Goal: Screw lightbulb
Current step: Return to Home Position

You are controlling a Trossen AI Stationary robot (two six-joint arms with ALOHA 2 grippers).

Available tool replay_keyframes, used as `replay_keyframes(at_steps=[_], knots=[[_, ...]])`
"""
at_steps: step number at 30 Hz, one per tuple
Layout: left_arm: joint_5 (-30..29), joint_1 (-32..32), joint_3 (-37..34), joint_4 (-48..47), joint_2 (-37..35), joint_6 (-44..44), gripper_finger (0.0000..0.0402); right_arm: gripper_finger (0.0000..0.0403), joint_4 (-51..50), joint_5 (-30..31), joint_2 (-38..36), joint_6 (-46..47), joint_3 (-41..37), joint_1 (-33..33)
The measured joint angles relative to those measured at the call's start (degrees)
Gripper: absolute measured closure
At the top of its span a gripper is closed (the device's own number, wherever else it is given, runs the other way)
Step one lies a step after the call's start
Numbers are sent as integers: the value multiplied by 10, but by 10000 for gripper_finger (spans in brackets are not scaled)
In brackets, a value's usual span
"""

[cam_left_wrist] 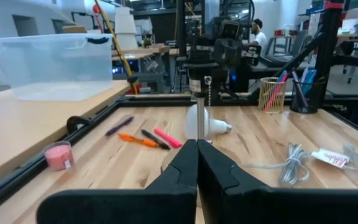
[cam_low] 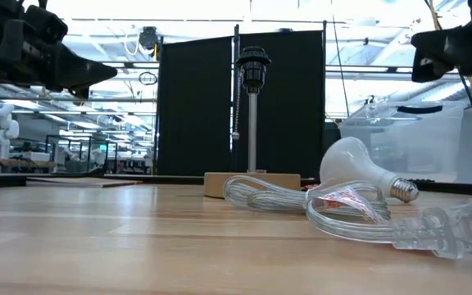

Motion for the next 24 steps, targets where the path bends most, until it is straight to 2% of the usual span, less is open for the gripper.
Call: replay_keyframes(at_steps=[5, 9, 14, 24], knots=[[0, 0, 0, -1, 0, 15, 402, 403, -15, -9, 0, -21, 0, -41], [0, 0, 0, -2, 0, 19, 402, 403, -15, -80, 0, -18, 0, -91], [1, 0, 0, -6, 0, 16, 402, 403, -43, -132, 0, 9, 0, -141], [-7, 0, 0, -56, 0, 11, 402, 403, -54, -138, 0, 5, 0, -186]])
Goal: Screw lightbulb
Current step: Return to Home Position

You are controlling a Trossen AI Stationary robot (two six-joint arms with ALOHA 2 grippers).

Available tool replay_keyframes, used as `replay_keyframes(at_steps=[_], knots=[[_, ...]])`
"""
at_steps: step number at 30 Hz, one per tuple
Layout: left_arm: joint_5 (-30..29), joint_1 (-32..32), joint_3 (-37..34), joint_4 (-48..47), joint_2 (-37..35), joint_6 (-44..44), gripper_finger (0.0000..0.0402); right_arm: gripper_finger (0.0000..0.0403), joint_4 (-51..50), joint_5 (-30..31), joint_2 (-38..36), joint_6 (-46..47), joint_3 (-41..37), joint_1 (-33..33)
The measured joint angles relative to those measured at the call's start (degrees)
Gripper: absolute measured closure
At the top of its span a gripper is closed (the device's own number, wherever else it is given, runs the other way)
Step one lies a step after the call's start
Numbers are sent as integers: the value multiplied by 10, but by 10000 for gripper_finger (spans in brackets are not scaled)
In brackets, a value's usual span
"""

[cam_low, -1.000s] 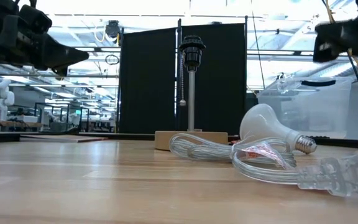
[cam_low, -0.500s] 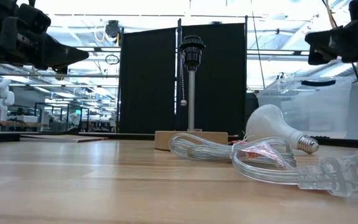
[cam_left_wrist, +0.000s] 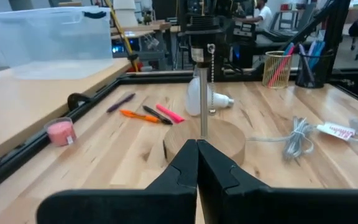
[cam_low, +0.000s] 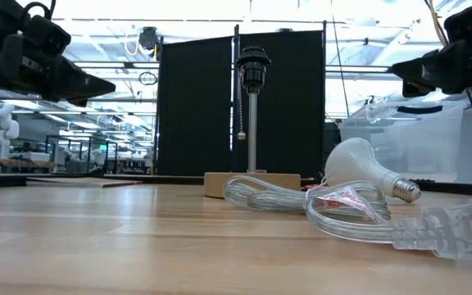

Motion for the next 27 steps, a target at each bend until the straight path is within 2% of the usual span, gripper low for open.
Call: replay_keyframes(at_steps=[8, 27], knots=[[-31, 0, 0, -2, 1, 5, 402, 403, -5, 5, 1, 4, 1, -10], [-43, 9, 0, -3, 1, 7, 402, 403, -8, 33, 37, 34, 1, -24]])
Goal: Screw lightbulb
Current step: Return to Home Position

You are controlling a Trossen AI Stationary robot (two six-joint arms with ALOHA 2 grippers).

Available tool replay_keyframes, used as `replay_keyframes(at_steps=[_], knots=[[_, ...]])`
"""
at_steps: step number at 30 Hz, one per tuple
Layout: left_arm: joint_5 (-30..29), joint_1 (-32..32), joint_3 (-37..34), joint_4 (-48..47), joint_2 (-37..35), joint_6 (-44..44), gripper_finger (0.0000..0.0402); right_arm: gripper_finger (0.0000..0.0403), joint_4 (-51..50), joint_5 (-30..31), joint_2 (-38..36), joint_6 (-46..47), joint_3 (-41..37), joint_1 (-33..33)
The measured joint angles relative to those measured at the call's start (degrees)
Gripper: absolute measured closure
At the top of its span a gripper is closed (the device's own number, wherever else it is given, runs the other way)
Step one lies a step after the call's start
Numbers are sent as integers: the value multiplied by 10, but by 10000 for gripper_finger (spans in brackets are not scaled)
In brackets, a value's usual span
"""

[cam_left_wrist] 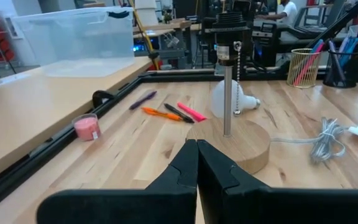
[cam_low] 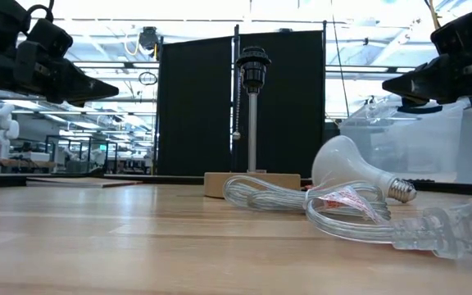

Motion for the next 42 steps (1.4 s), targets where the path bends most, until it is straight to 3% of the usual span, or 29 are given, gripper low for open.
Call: replay_keyframes(at_steps=[7, 42], knots=[[1, 0, 0, -1, 0, 0, 402, 403, 0, 1, 0, 36, 0, 0], [3, 0, 4, 20, 0, -20, 402, 403, 1, 1, 0, 36, 0, 0]])
